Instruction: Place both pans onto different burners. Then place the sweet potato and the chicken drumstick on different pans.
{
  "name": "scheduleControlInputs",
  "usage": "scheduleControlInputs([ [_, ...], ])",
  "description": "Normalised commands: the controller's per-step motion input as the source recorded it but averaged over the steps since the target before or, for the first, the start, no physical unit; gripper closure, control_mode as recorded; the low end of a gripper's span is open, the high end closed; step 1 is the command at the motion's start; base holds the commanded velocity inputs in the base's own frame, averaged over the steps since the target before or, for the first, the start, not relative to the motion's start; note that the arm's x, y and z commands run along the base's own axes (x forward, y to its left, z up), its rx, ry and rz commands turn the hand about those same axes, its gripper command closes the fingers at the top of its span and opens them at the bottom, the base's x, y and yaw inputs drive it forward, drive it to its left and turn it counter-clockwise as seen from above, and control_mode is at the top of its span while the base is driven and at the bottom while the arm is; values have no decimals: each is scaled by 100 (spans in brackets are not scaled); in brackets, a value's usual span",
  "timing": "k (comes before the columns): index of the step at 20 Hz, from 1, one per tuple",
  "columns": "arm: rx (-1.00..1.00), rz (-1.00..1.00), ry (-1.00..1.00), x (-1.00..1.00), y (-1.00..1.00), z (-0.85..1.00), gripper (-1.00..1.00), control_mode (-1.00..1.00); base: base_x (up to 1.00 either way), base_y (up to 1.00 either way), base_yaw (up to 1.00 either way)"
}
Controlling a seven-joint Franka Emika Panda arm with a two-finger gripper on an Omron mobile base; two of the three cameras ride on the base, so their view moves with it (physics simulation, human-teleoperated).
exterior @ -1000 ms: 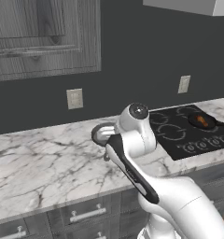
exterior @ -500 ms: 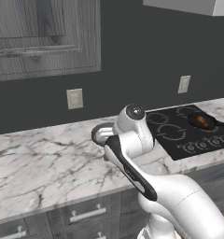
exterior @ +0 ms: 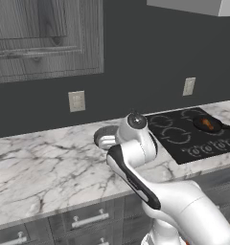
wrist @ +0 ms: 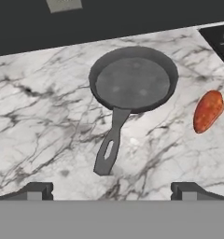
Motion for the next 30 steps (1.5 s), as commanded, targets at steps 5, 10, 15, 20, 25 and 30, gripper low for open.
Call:
scheduleControlInputs([
  [5, 1, -3, 0, 0, -2, -20, -100, -100, 0, 0, 0],
  [10, 4, -2, 3, 11, -2, -18, -100, -100, 0, 0, 0],
  [15, 9, 0, 3, 23, -2, -14, -100, -100, 0, 0, 0],
  [20, 2, -1, 4, 25, 0, -23, -100, -100, 0, 0, 0],
  [25, 0, -2, 4, 24, 0, -24, -100, -100, 0, 0, 0],
  [30, 0, -2, 2, 21, 1, -14, -100, -100, 0, 0, 0],
])
